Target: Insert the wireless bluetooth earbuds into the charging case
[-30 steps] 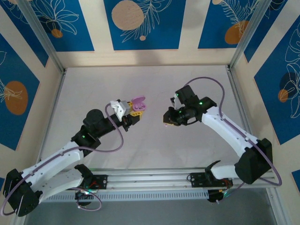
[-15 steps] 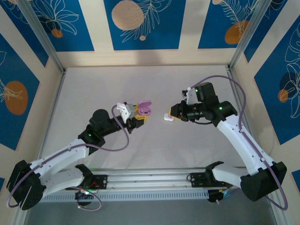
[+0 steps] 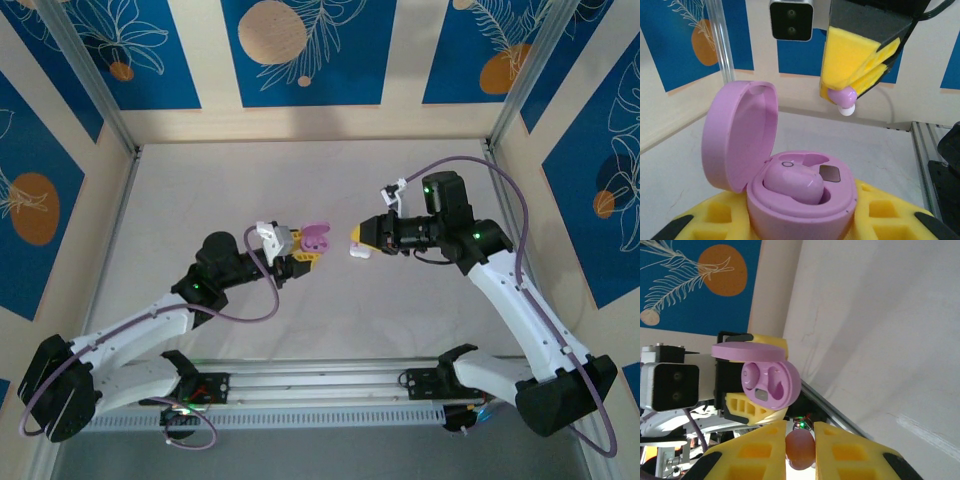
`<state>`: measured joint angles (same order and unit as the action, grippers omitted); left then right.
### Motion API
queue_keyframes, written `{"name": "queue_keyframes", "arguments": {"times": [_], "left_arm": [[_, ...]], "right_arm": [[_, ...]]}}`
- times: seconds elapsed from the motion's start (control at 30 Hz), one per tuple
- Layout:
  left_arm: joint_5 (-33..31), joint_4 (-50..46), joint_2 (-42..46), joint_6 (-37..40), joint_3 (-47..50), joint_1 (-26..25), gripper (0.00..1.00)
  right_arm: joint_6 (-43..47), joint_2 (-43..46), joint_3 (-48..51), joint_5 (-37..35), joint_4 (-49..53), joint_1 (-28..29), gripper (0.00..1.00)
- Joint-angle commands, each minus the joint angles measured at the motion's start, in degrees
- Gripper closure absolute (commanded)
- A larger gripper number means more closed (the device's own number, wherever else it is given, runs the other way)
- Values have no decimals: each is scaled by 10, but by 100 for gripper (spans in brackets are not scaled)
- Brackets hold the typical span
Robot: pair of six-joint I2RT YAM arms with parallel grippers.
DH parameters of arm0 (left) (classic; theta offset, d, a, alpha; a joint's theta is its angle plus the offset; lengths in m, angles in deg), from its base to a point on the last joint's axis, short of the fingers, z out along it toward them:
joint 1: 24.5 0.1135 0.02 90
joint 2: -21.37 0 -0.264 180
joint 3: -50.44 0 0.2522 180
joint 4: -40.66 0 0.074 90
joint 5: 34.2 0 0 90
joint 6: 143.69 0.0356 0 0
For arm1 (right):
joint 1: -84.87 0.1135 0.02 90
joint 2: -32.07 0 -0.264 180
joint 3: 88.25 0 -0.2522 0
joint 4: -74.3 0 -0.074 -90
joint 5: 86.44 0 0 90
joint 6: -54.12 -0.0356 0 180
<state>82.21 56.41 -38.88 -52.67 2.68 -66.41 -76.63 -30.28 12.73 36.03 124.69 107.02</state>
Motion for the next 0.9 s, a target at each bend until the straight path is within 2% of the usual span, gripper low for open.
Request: {"name": "queue_keyframes", "arguments": {"times": [0.0, 0.87], "left_arm": [[25, 27, -5, 3, -12, -7, 76], [66, 31, -11, -11, -23, -10, 76]], "right_arm": [[2, 8, -15, 37, -20, 6, 82], [25, -42, -42, 32, -47, 87, 82]]}}
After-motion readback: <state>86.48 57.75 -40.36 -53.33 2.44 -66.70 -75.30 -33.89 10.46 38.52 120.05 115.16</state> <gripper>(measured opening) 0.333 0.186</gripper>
